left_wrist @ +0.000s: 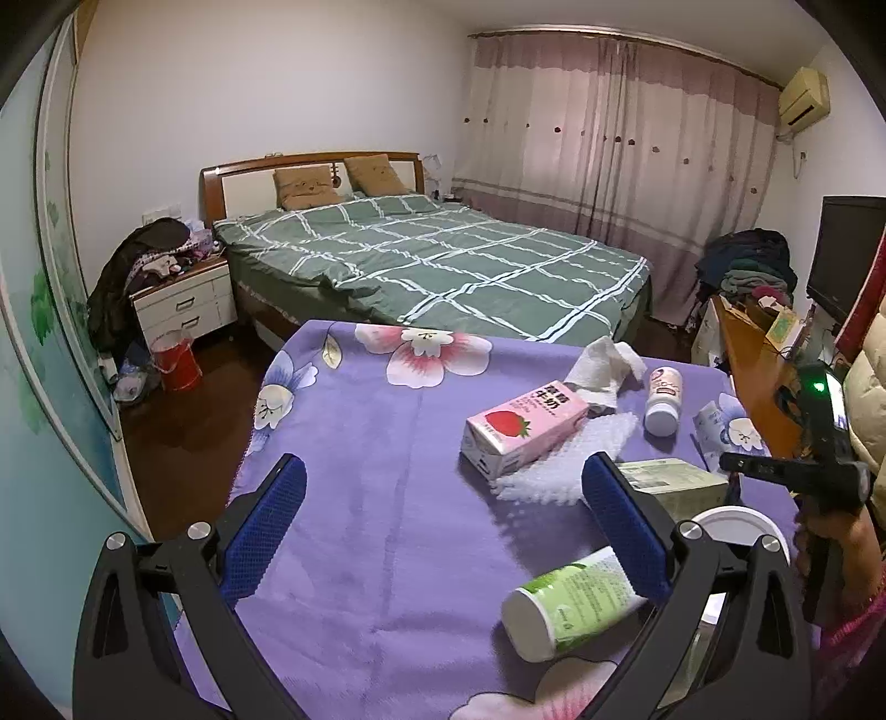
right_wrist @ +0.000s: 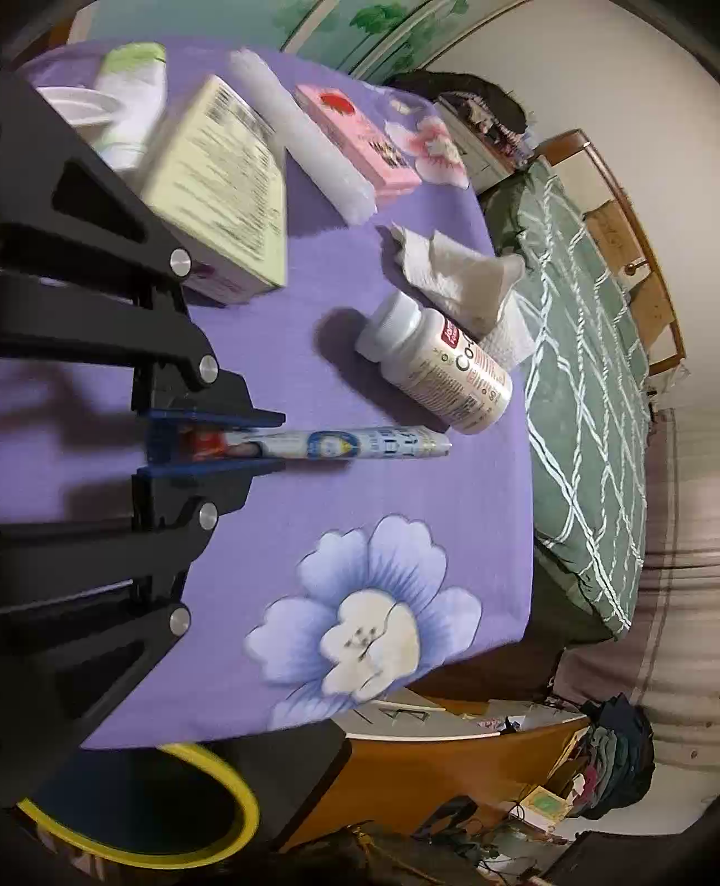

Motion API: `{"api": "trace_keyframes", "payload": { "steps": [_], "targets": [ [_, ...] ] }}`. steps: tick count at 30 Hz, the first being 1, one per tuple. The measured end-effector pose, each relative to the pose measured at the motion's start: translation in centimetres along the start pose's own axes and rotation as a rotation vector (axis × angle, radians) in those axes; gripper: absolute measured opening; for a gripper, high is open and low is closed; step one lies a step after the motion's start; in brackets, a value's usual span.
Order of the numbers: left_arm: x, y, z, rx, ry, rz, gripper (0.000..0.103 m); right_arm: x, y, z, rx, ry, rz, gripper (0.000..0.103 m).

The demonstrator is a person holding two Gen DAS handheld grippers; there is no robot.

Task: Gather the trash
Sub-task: 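Grasp the toothpaste tube with the right gripper and lift it, then carry the toothpaste tube with the right gripper into the bin and release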

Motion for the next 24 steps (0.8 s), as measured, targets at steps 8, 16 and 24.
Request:
{"api": "trace_keyframes", "payload": {
  "steps": [8, 16, 24],
  "targets": [
    [1.7, -0.3, 2.4, 0.025, -0.019, -0.031, 0.098, 0.1, -2.9, 4.7, 0.068, 0.036, 0.000, 0.008],
    [3.1, -0.6, 5.3, 0.055, -0.033, -0.060, 0.098, 0.3, -5.5, 8.4, 0.104, 0.085, 0.005, 0.008],
    [4.4, -0.9, 7.5, 0.075, -0.060, -0.090, 0.098, 1.9, -7.7, 13.6, 0.183, 0.062, -0.013, 0.008]
  ]
}}
Point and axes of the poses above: each gripper's, at about its wrist camera, not at the fingertips, and z roughly against the way its jaws point, x to its right, y to its top, the point moved 3 cm from there along -z, roughly the way its jaws point, and after that the axes turned 12 degrees about y, right-handed, at the moved point
